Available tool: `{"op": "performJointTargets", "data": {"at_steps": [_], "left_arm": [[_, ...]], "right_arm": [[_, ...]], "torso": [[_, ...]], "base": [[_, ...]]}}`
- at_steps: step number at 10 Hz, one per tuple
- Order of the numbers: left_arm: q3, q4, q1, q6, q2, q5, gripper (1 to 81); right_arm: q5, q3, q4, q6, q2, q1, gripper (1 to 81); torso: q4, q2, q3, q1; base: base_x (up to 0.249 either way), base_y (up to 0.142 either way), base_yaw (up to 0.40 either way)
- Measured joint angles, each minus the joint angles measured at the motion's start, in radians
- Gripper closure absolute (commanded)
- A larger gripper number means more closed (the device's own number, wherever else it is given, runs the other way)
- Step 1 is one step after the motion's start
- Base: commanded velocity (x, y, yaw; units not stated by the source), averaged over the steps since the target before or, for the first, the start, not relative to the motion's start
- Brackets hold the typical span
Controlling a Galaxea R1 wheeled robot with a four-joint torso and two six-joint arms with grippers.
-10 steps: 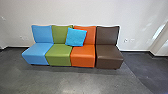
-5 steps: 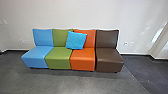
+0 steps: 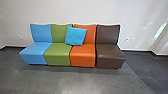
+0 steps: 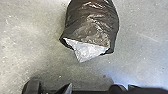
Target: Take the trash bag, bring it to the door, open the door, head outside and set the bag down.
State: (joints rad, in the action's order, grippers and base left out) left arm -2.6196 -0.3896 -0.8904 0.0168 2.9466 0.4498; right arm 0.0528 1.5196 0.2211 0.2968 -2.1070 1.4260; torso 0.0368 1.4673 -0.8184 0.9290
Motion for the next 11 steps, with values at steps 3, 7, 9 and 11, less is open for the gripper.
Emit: {"op": "performJointTargets", "data": {"at_steps": [3,7,9,11], "left_arm": [[-0.001,0.0,0.0,0.0,-0.001,0.011,1.0],[-0.001,0.0,0.003,0.001,-0.001,0.011,1.0],[-0.002,0.0,0.003,0.005,0.007,0.014,1.0],[-0.001,-0.028,0.009,0.007,0.009,0.022,1.0]], "right_arm": [[-0.011,-0.084,0.0,0.034,0.07,-0.1,1.0],[-0.124,-0.151,0.002,0.102,0.102,-0.283,1.0],[-0.21,-0.17,0.004,0.142,0.111,-0.367,1.0],[-0.291,-0.191,-0.002,0.177,0.126,-0.426,1.0]], "torso": [[0.0,0.088,-0.072,0.056],[0.0,0.224,-0.087,0.141],[0.0,0.297,-0.087,0.187],[0.0,0.371,-0.087,0.232]], "base": [[0.0,0.0,0.0],[0.0,0.0,0.0],[0.0,0.0,0.0],[0.0,0.0,0.0]]}}
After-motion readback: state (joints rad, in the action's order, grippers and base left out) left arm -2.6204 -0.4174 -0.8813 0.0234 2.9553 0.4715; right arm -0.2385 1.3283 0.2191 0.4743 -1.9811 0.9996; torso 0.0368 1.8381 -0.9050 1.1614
